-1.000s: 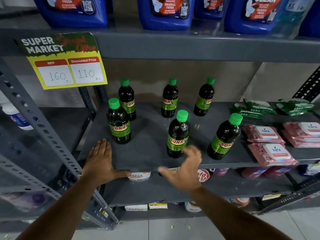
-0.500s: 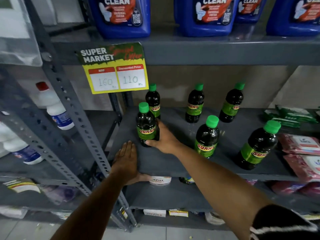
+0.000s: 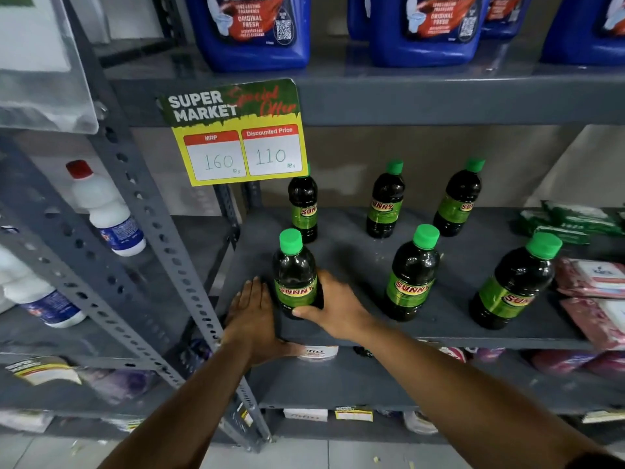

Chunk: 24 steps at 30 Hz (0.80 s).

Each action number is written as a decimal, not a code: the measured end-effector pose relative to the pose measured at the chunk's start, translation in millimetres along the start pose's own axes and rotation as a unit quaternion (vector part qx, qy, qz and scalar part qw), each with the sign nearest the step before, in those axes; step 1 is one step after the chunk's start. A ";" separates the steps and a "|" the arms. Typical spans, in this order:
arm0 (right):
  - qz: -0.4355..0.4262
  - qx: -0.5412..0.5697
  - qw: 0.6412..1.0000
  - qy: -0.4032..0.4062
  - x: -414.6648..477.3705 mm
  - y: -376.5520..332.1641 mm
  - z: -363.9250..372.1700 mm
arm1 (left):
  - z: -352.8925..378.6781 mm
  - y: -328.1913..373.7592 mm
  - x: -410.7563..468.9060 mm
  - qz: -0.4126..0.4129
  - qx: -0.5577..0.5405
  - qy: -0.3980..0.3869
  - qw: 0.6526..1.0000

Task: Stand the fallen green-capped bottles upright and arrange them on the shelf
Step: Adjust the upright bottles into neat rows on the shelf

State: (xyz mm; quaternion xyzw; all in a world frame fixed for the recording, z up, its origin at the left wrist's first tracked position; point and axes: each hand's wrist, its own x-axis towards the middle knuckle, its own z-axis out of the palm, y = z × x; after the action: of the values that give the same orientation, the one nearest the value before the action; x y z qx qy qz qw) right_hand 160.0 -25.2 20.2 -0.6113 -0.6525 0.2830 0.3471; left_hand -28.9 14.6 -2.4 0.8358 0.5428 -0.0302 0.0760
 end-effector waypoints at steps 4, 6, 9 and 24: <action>-0.004 0.010 1.000 0.013 -7.8 -0.6 4.4 | -0.9 0.6 0.6 -0.006 -0.001 -0.003 1.000; -0.009 0.011 1.000 0.019 -9.6 -3.7 4.6 | -2.1 1.0 0.7 -0.008 0.004 -0.005 1.000; -0.012 0.015 0.998 0.064 -26.0 -6.4 7.1 | -1.9 1.7 0.4 -0.009 0.016 -0.005 1.000; 0.186 -0.040 0.891 0.412 -139.1 133.6 -156.9 | 0.9 0.3 -4.9 0.025 -0.029 0.042 0.998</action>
State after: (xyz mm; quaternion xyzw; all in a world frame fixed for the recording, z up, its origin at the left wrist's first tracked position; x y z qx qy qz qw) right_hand 367.3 -159.8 -6.8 -0.7968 -0.3358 0.0386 0.5009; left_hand -30.6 9.9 -2.6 0.8470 0.5254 0.0226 0.0776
